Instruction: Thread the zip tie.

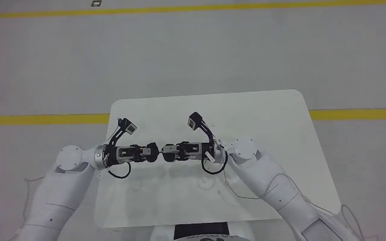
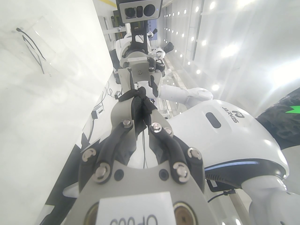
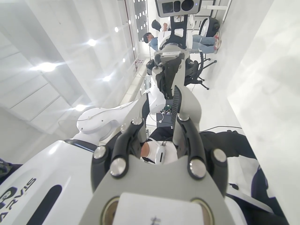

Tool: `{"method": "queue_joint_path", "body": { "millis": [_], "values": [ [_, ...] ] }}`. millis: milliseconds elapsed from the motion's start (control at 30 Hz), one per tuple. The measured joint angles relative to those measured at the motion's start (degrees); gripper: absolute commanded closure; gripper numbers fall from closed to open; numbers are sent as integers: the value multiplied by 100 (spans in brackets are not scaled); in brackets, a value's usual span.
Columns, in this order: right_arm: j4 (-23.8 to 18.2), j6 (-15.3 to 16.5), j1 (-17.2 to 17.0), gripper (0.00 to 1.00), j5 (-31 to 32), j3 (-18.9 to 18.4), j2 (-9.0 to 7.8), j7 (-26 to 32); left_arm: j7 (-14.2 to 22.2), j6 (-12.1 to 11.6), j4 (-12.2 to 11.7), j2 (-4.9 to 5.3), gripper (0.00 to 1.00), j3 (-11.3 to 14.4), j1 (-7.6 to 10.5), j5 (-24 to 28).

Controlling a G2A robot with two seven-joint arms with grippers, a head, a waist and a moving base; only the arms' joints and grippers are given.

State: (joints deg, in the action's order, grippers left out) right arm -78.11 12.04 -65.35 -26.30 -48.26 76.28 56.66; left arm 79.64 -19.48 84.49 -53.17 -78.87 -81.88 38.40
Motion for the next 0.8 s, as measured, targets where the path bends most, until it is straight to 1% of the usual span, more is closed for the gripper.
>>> {"method": "queue_joint_path", "body": {
  "millis": [100, 367, 567, 633, 700, 800],
  "values": [
    [57, 0, 27, 82, -19, 34, 14, -11, 0, 0, 0, 0, 100, 0, 0, 0],
    [162, -56, 89, 89, -21, 100, 43, -89, 0, 0, 0, 0, 100, 0, 0, 0],
    [177, -57, 104, 89, -21, 114, 50, -77, 0, 0, 0, 0, 100, 0, 0, 0],
    [178, -65, 107, 93, -18, 118, 51, -76, 0, 0, 0, 0, 100, 0, 0, 0],
    [179, -69, 108, 95, -17, 119, 53, -75, 0, 0, 0, 0, 100, 0, 0, 0],
    [175, -72, 109, 92, -15, 125, 54, -71, 0, 0, 0, 0, 100, 0, 0, 0]
  ]
}}
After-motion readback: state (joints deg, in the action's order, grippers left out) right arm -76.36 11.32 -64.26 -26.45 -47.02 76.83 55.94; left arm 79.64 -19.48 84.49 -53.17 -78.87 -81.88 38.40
